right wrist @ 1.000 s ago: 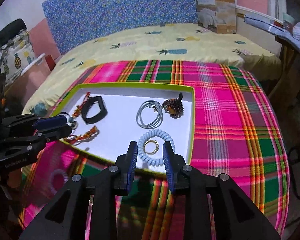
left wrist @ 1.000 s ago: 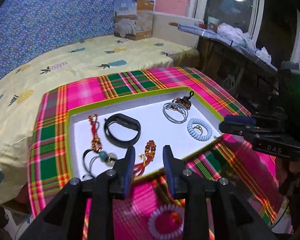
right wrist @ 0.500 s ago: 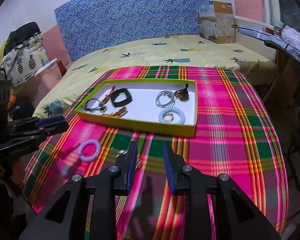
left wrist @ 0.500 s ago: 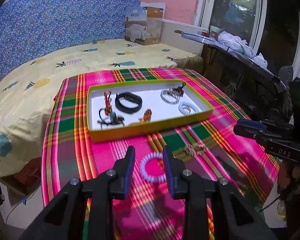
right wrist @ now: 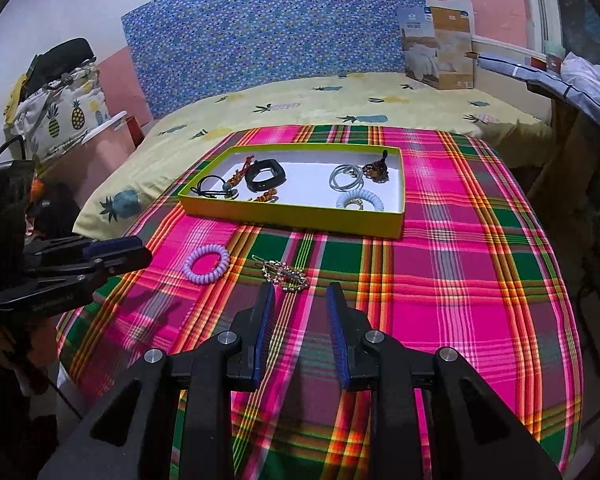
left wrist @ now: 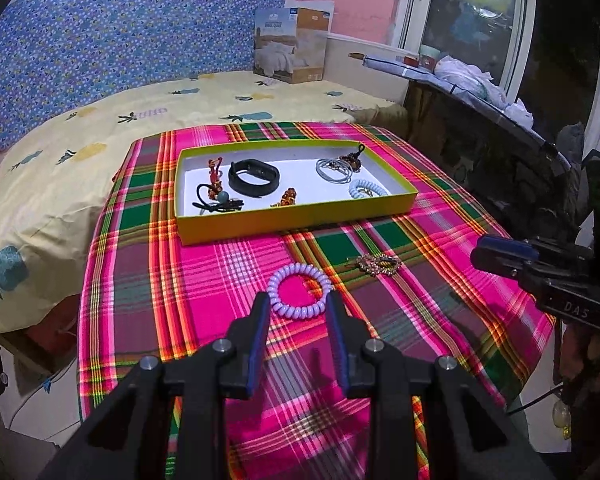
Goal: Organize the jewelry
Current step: 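Move the left tool to the lavender coiled bracelet while the right tool approaches the gold chain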
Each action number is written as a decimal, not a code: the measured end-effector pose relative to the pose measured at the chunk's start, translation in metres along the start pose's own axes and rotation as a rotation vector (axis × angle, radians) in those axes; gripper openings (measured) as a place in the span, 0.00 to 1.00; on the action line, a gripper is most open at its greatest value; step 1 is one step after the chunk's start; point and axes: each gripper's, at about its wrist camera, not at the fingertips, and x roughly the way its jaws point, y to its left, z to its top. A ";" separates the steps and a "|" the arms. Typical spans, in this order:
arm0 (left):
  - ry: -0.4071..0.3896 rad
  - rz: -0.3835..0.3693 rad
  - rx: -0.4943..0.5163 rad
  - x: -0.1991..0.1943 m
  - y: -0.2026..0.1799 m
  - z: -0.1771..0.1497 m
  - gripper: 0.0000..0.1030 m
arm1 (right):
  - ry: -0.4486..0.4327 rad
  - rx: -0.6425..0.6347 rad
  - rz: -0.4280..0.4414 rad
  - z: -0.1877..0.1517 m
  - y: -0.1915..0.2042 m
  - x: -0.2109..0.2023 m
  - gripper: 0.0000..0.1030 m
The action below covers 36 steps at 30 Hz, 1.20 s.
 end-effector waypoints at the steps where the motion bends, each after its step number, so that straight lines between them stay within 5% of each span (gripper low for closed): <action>1: 0.002 0.002 0.001 0.001 0.000 0.000 0.29 | 0.004 -0.002 0.002 0.000 0.001 0.002 0.26; 26: 0.096 0.045 0.011 0.062 0.007 0.006 0.29 | 0.100 -0.225 0.041 0.014 0.008 0.080 0.26; 32: 0.119 0.039 0.017 0.068 0.007 0.007 0.29 | 0.116 -0.322 0.054 0.013 0.017 0.087 0.09; 36: 0.121 0.040 0.024 0.069 0.005 0.007 0.29 | 0.123 -0.379 0.052 0.009 0.025 0.088 0.08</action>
